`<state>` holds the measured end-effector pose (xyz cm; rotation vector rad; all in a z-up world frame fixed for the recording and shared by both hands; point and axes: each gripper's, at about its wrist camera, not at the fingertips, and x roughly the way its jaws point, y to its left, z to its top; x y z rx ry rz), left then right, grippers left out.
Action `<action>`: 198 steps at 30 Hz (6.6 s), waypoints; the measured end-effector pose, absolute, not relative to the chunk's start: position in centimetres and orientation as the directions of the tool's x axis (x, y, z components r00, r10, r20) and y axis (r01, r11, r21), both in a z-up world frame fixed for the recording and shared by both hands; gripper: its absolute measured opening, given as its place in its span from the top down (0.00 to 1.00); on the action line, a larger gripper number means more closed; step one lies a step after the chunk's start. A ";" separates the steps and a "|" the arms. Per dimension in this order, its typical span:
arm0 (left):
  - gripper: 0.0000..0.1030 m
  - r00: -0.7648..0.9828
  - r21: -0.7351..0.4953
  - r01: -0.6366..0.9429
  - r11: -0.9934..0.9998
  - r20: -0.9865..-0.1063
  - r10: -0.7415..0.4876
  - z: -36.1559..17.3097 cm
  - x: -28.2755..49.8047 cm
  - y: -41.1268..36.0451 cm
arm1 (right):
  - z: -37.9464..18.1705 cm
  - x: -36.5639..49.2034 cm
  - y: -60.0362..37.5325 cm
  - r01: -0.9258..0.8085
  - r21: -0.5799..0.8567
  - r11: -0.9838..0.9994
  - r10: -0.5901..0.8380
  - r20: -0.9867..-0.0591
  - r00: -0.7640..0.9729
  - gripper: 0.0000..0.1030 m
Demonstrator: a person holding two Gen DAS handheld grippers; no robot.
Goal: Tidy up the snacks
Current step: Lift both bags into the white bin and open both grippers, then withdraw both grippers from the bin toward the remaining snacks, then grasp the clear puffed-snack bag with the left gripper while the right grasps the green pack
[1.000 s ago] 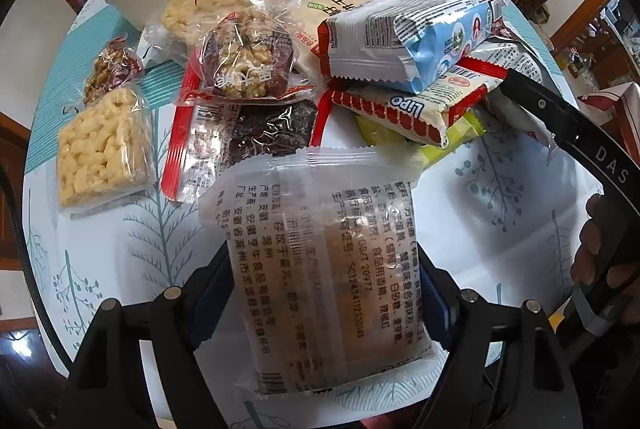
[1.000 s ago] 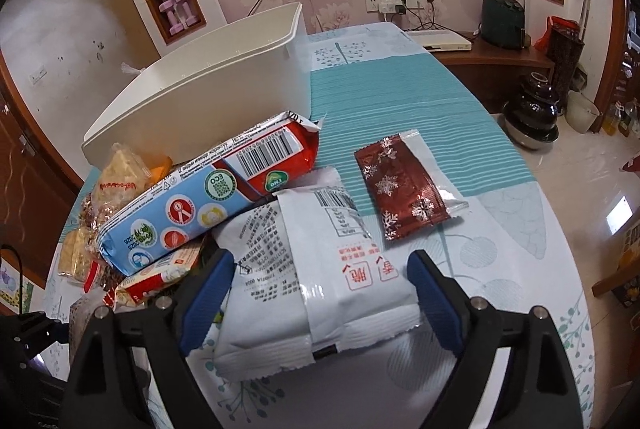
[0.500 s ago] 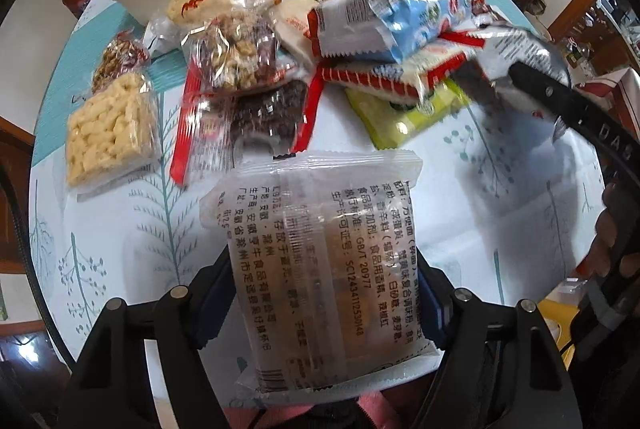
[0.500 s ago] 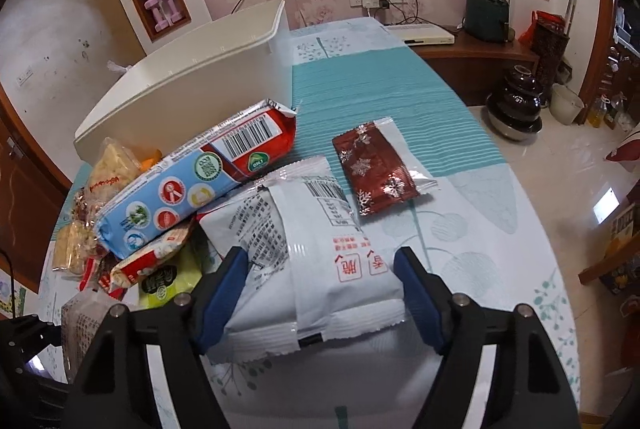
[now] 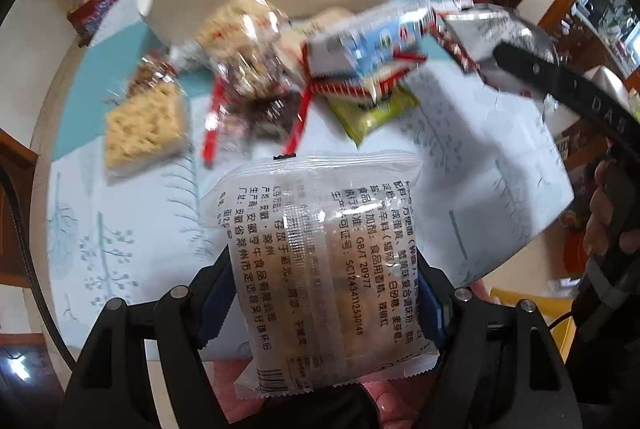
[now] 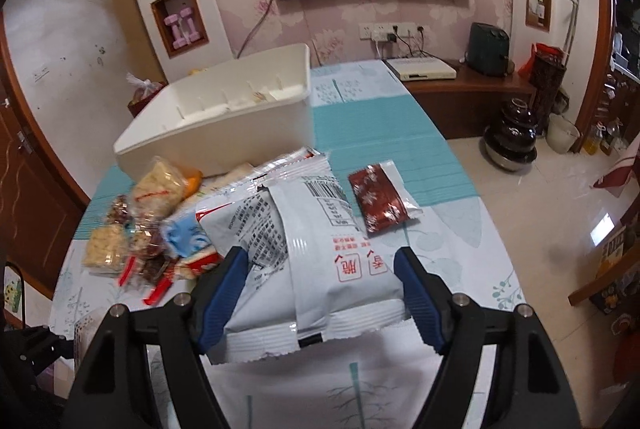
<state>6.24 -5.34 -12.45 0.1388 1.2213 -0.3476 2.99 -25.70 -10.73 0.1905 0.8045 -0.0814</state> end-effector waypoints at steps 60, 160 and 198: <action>0.21 0.640 -0.159 0.192 0.968 -0.727 -0.247 -7.8 34.0 -2.3 | -9.5 22.3 -20.9 0.017 0.155 0.988 0.077 -0.577 0.813 0.25; 0.01 0.261 -0.052 -0.078 0.996 -0.965 -0.030 -21.0 24.4 6.3 | -18.2 6.5 -15.9 -0.126 -0.032 0.991 0.058 -0.762 0.645 0.20; 0.20 0.299 -0.080 -0.065 0.995 -0.953 -0.057 -16.7 15.9 6.4 | -17.5 5.1 -15.8 -0.125 -0.046 0.991 0.044 -0.772 0.634 0.47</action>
